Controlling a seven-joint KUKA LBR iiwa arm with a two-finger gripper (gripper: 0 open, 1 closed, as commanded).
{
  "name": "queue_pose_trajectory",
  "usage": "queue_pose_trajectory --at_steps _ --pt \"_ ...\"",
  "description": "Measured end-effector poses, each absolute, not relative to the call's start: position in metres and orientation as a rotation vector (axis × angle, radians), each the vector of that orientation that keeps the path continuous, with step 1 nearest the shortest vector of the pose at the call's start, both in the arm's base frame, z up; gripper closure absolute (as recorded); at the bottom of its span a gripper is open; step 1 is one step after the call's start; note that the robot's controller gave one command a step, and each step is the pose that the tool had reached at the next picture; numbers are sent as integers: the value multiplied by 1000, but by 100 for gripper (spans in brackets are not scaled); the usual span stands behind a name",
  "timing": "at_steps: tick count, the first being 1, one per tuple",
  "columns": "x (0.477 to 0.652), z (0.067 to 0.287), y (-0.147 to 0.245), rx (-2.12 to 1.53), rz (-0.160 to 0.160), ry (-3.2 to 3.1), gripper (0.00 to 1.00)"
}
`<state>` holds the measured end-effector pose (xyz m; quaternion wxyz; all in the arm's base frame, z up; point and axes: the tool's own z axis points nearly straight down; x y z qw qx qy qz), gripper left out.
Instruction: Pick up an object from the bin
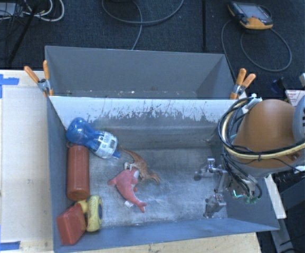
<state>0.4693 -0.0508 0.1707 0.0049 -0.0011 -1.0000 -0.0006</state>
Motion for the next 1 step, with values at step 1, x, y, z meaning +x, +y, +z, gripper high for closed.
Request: queue_pose_trajectory --at_steps 1 --pt "471 174 -51 1 -1 -3139 0"
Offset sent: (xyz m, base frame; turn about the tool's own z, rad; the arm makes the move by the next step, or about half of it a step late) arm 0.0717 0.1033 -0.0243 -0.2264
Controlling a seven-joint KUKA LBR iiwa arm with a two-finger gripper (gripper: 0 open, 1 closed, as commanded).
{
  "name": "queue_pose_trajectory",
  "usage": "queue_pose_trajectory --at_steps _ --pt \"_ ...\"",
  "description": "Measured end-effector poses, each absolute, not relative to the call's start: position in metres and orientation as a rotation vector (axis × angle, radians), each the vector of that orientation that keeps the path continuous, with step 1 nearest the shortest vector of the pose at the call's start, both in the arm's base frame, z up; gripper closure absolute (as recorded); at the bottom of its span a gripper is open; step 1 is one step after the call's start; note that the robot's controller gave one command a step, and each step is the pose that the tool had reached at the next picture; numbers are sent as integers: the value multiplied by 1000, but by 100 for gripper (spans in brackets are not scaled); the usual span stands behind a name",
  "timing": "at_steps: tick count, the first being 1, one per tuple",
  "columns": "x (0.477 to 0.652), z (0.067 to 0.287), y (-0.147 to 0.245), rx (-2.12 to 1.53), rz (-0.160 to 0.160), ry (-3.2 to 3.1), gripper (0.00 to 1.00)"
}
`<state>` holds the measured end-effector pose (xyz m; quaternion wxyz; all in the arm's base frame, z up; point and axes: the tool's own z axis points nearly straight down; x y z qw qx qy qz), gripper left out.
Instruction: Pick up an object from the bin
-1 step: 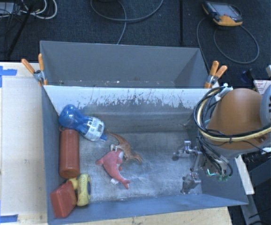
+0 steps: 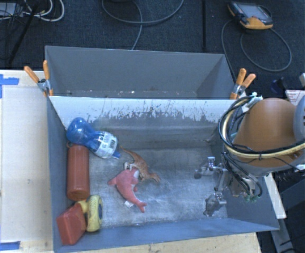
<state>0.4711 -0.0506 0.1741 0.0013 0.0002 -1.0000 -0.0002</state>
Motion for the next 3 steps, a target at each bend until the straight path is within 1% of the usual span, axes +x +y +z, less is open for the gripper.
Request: queue_pose_trajectory --at_steps 1,2,3 --pt "511 159 6 196 0 -3136 0" --pt "571 126 17 560 0 -3094 0" --pt "569 137 46 180 -1 -3135 0"
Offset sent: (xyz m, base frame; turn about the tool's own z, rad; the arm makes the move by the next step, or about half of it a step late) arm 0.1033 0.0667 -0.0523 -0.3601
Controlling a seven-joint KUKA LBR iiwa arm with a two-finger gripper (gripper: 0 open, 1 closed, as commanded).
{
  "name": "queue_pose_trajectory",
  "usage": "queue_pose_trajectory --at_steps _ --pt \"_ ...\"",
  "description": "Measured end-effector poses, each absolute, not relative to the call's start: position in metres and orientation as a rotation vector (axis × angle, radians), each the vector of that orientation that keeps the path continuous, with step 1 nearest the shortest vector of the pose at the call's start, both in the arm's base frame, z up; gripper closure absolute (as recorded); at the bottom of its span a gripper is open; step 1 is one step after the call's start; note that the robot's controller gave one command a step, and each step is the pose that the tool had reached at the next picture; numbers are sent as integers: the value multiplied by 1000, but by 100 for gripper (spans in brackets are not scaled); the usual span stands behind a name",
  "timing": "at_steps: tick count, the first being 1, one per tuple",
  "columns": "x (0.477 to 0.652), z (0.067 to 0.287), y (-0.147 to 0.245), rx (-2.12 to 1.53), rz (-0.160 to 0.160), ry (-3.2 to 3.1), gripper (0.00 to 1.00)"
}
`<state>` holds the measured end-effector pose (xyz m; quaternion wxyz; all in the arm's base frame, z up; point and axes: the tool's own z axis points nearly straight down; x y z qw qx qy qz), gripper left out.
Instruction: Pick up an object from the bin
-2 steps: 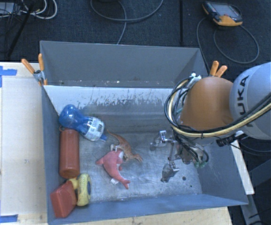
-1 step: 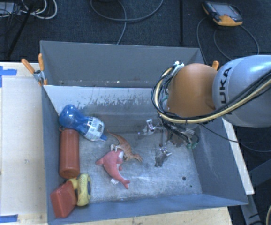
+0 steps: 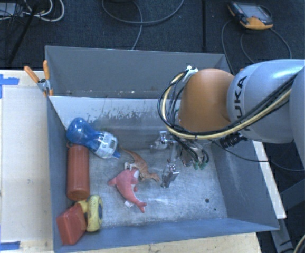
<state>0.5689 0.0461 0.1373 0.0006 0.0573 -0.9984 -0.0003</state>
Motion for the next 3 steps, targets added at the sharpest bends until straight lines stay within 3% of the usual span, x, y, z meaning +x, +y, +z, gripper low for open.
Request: queue_pose_trajectory --at_steps 1,2,3 --pt "597 87 58 426 0 -3119 0" --pt "597 74 63 -33 -1 -3152 100" --pt "597 74 63 -32 -1 -3152 100"
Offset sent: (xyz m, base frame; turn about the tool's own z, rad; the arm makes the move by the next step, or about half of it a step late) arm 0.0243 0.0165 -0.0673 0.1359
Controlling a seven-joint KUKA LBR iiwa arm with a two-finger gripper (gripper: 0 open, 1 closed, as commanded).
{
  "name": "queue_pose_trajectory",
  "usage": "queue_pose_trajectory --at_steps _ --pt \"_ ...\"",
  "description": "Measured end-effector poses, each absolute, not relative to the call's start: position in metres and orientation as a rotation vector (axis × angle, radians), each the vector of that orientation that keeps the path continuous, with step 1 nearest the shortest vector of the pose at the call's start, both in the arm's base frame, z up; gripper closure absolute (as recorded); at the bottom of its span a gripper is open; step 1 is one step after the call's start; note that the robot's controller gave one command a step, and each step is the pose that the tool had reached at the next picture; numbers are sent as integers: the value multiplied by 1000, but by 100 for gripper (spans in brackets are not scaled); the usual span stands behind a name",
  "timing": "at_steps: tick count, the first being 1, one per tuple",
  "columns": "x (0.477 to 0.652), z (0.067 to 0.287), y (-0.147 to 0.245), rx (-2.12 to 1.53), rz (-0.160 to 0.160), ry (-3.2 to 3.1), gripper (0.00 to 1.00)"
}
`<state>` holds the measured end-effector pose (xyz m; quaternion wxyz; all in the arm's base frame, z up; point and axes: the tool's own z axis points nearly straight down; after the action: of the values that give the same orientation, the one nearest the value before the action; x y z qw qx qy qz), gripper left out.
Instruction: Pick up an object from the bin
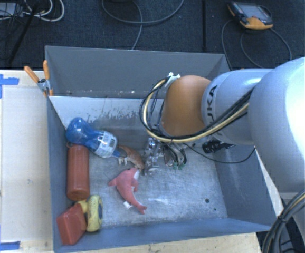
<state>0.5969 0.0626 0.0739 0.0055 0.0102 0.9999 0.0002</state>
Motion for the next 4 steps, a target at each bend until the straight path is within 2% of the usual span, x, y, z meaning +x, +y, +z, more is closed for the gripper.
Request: queue_pose_trajectory --at_steps 1,4 --pt "596 77 63 31 0 3134 100" --pt "595 107 62 30 0 3144 100"
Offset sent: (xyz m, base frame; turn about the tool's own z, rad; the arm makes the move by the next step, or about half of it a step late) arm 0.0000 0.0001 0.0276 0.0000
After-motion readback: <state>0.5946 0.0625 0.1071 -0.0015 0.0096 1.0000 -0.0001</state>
